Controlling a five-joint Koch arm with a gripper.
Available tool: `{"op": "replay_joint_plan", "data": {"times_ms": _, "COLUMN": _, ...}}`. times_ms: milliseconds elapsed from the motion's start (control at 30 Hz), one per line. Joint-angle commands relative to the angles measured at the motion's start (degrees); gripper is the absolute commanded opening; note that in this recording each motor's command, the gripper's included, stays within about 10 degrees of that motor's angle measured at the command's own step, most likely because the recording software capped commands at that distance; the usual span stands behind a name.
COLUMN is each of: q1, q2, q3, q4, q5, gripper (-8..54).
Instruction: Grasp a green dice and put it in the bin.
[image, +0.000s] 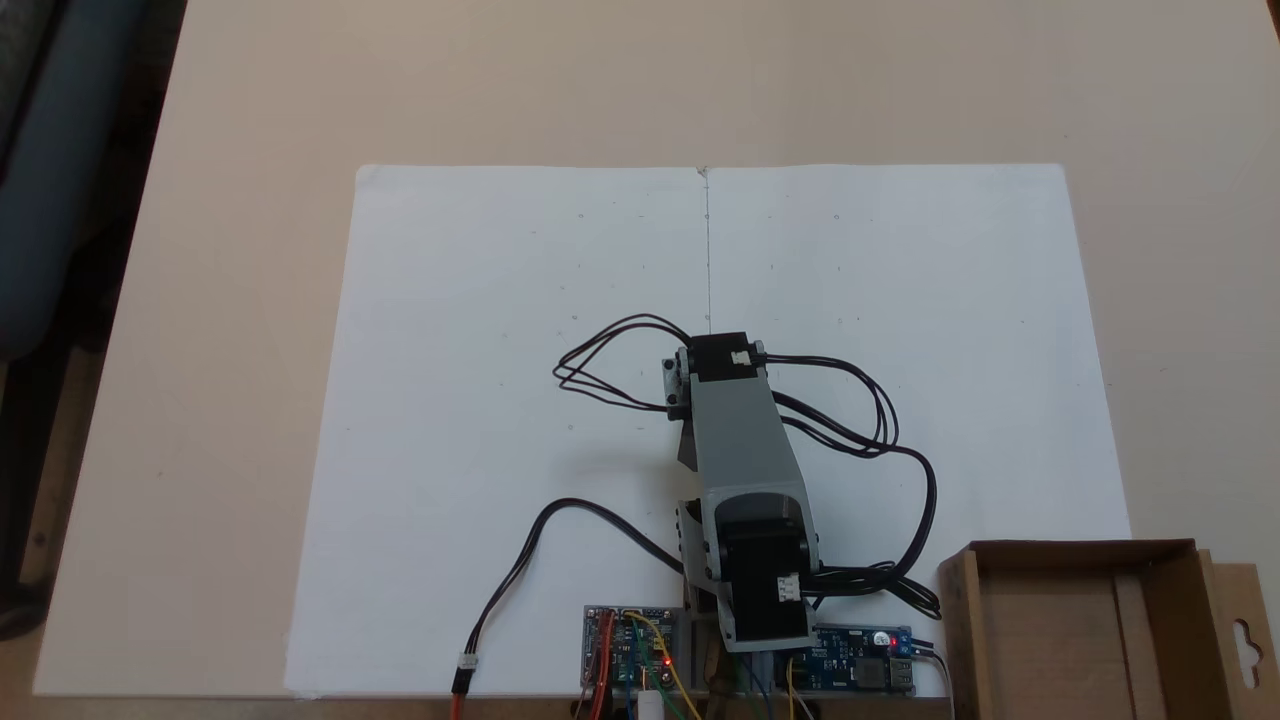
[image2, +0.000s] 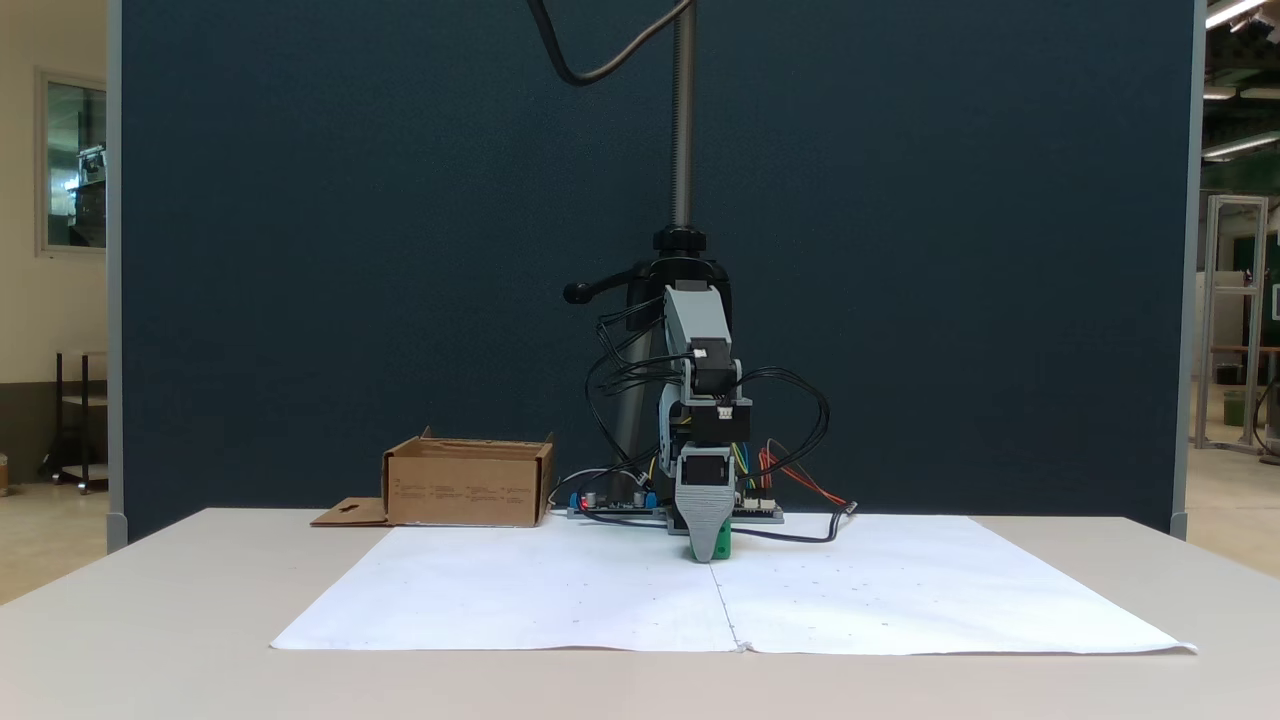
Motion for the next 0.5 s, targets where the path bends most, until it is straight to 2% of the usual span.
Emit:
{"op": "replay_joint_plan", "data": {"times_ms": 0, "q1": -1.1, "q2": 0.1, "q3": 0.9, "q4": -3.9, "q5": 0.6, "gripper": 28.4}}
{"op": "replay_joint_plan", "data": {"times_ms": 67, "q1": -1.3, "q2": 0.1, "q3": 1.1, "q4": -3.9, "q5": 0.3, "gripper": 18.6}}
{"op": "replay_joint_plan", "data": {"times_ms": 167, "q1": -1.4, "q2": 0.2, "q3": 1.2, "q4": -3.9, "q5": -0.4, "gripper": 11.6}}
{"op": "replay_joint_plan", "data": {"times_ms": 300, "q1": -1.1, "q2": 0.9, "q3": 0.5, "q4": -5.6, "q5": -0.6, "gripper": 11.6}}
{"op": "replay_joint_plan", "data": {"times_ms": 467, "q1": 3.4, "q2": 0.9, "q3": -10.8, "q4": -4.2, "q5": -3.6, "gripper": 11.7}}
